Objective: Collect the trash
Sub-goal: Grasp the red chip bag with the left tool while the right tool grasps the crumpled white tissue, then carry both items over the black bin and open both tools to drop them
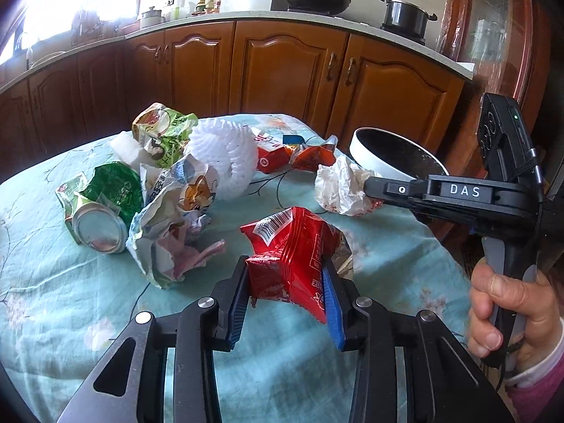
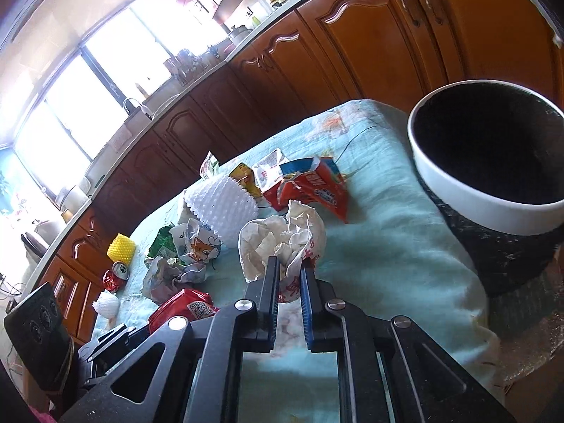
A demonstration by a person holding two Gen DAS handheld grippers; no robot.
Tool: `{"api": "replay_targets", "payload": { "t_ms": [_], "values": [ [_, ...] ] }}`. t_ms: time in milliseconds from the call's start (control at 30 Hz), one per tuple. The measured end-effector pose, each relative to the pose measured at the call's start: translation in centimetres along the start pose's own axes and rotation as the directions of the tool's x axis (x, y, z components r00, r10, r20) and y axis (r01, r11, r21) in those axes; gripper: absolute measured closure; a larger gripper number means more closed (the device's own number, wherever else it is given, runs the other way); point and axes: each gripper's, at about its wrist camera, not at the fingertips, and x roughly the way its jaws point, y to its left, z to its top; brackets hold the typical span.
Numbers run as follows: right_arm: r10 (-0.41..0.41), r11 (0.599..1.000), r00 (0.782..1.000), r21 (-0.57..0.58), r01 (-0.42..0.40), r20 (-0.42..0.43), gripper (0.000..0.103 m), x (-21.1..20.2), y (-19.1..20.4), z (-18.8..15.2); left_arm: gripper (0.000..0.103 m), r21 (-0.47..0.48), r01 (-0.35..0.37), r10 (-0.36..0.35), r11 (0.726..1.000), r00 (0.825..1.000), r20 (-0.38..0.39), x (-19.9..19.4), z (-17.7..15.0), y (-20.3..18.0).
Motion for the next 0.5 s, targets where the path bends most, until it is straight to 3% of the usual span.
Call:
{"api": "replay_targets", "payload": {
  "t_ms": [500],
  "values": [
    [-0.131, 0.99, 0.984, 0.073, 0.122, 0.123, 0.092, -7.2, -6.5, 1.9, 0.067, 0.094, 0.064, -0.062, 0.994, 0.998, -0.018, 5.8, 5.4, -5.8]
  ]
}}
